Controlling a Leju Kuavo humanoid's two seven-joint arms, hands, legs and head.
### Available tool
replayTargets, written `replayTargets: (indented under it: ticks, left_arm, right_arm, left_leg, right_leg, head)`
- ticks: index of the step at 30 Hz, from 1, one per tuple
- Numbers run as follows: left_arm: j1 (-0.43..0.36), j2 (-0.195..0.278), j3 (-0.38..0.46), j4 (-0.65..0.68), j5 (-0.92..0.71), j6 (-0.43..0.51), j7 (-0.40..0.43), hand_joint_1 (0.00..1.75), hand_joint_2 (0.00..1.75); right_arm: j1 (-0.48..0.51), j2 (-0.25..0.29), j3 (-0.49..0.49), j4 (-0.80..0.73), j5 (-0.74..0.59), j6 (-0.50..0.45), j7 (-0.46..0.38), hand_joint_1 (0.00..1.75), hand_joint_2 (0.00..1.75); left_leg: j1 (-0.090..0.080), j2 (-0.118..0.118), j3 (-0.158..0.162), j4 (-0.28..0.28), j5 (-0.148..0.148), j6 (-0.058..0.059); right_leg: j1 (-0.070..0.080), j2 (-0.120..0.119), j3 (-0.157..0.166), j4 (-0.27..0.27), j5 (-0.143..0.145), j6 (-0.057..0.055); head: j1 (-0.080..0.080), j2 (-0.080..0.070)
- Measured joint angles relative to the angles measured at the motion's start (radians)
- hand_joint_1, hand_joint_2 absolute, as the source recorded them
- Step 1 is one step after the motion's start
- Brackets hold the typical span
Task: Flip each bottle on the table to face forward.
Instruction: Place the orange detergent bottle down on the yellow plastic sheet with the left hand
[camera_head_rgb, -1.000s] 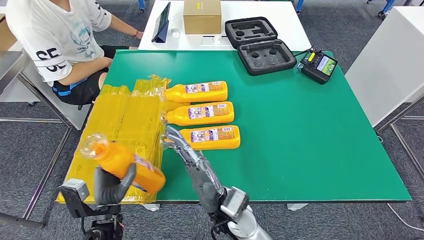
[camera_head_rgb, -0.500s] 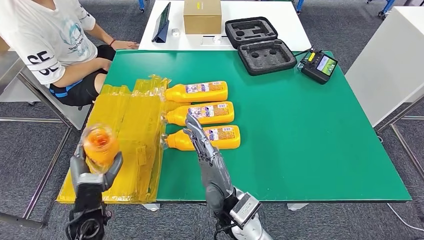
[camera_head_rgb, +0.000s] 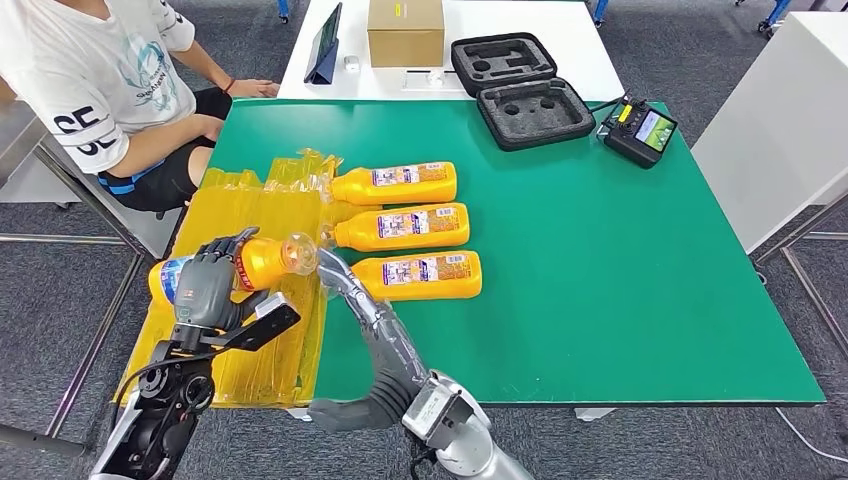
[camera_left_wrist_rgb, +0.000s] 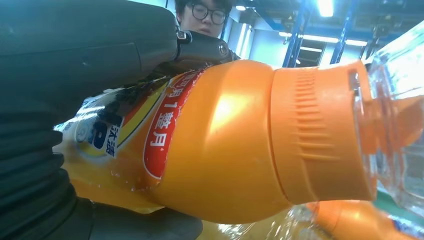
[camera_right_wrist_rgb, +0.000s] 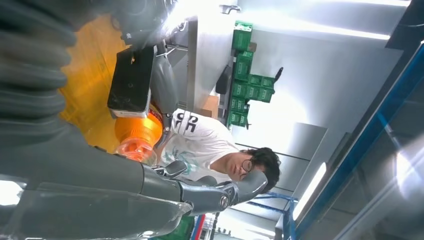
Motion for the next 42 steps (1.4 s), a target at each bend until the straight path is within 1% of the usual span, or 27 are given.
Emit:
replayTargets:
  ticks: [3, 8, 12, 16, 19, 22, 29, 32, 34, 37, 38, 39, 42]
  left_arm:
    - [-0.020, 0.022, -0.024, 0.040, -0.035, -0.057, 0.025, 1.75, 1.75]
    - [-0.078, 0.052, -0.081, 0.168, -0.077, -0.141, 0.033, 1.75, 1.75]
    - [-0.162, 0.067, -0.120, 0.277, -0.088, -0.209, 0.055, 1.75, 1.75]
    - [-0.254, 0.082, -0.155, 0.384, -0.100, -0.308, 0.070, 1.75, 1.75]
    - [-0.307, 0.093, -0.188, 0.458, -0.118, -0.376, 0.074, 1.75, 1.75]
    - [-0.342, 0.099, -0.208, 0.509, -0.120, -0.396, 0.074, 1.75, 1.75]
    - [-0.380, 0.101, -0.229, 0.562, -0.120, -0.415, 0.074, 1.75, 1.75]
    - [-0.404, 0.101, -0.240, 0.583, -0.118, -0.451, 0.080, 1.70, 1.75]
    - [-0.421, 0.101, -0.244, 0.596, -0.114, -0.471, 0.093, 1.58, 1.75]
    - [-0.438, 0.101, -0.246, 0.612, -0.109, -0.488, 0.115, 0.38, 1.75]
    - [-0.441, 0.101, -0.247, 0.616, -0.108, -0.492, 0.121, 0.03, 1.75]
    - [-0.443, 0.101, -0.247, 0.619, -0.107, -0.497, 0.125, 0.00, 1.75]
    - [-0.444, 0.103, -0.246, 0.623, -0.075, -0.528, 0.122, 0.00, 0.44]
  right_arm:
    - [-0.009, 0.002, 0.002, 0.015, -0.001, 0.020, 0.000, 0.00, 1.75]
    - [-0.027, 0.008, 0.019, 0.033, 0.004, 0.035, 0.000, 0.00, 1.75]
    - [-0.035, 0.014, 0.026, 0.048, 0.005, 0.034, 0.000, 0.00, 1.75]
    - [-0.038, 0.019, 0.026, 0.064, 0.004, 0.035, 0.000, 0.00, 1.75]
    - [-0.040, 0.021, 0.026, 0.073, 0.004, 0.035, 0.000, 0.00, 1.75]
    - [-0.040, 0.023, 0.026, 0.079, 0.004, 0.035, 0.000, 0.00, 1.75]
    - [-0.041, 0.024, 0.025, 0.087, 0.003, 0.035, 0.000, 0.00, 1.75]
    - [-0.041, 0.025, 0.025, 0.088, 0.003, 0.035, 0.000, 0.00, 1.75]
    - [-0.041, 0.025, 0.025, 0.088, 0.003, 0.035, 0.000, 0.00, 1.75]
    - [-0.040, 0.026, 0.025, 0.088, 0.002, 0.035, 0.000, 0.00, 1.75]
    - [-0.040, 0.026, 0.025, 0.088, 0.001, 0.035, 0.000, 0.00, 1.75]
    - [-0.040, 0.027, 0.024, 0.088, 0.000, 0.035, 0.000, 0.00, 1.75]
    - [-0.039, 0.028, 0.023, 0.089, -0.001, 0.035, 0.000, 0.00, 1.75]
  left_leg:
    - [0.000, 0.000, -0.001, 0.000, 0.000, 0.000]
    - [0.000, 0.000, -0.001, 0.000, 0.000, 0.000]
    - [0.001, 0.000, 0.000, 0.000, 0.001, 0.000]
    - [0.001, 0.000, 0.000, 0.000, 0.001, 0.000]
    - [0.000, 0.000, 0.000, 0.000, 0.001, 0.000]
    - [0.000, 0.000, 0.001, 0.000, 0.001, 0.000]
    - [0.001, 0.000, 0.001, 0.000, 0.001, 0.000]
    - [0.001, 0.000, 0.002, 0.000, 0.001, 0.000]
    - [0.001, 0.000, 0.002, 0.000, 0.001, 0.000]
    - [0.001, 0.000, 0.003, 0.000, 0.001, 0.000]
    - [0.001, 0.000, 0.003, 0.000, 0.001, 0.000]
    - [0.001, 0.000, 0.003, 0.000, 0.001, 0.000]
    - [0.001, 0.000, 0.003, 0.000, 0.001, 0.000]
  right_leg:
    - [0.000, 0.000, 0.000, 0.000, 0.000, 0.000]
    - [0.000, 0.000, -0.001, 0.000, 0.000, 0.000]
    - [0.000, 0.000, 0.000, 0.000, 0.000, 0.000]
    - [0.000, 0.000, 0.000, 0.000, 0.000, 0.000]
    - [0.000, 0.000, 0.001, 0.000, 0.000, 0.000]
    - [0.000, 0.000, 0.001, 0.000, 0.000, 0.000]
    - [0.000, 0.000, 0.001, 0.000, 0.000, 0.000]
    - [0.000, 0.000, 0.002, 0.000, 0.000, 0.000]
    - [0.000, 0.000, 0.003, 0.000, 0.000, 0.000]
    - [0.000, 0.000, 0.003, 0.000, 0.000, 0.000]
    - [0.000, 0.000, 0.003, 0.000, 0.000, 0.000]
    - [0.000, 0.000, 0.003, 0.000, 0.000, 0.000]
    - [0.000, 0.000, 0.003, 0.000, 0.000, 0.000]
  head:
    - [0.000, 0.000]
    - [0.000, 0.000]
    - [0.000, 0.000]
    - [0.000, 0.000]
    - [0.000, 0.000]
    - [0.000, 0.000]
    - [0.000, 0.000]
    - [0.000, 0.000]
    - [0.000, 0.000]
    - [0.000, 0.000]
    - [0.000, 0.000]
    - [0.000, 0.000]
    - [0.000, 0.000]
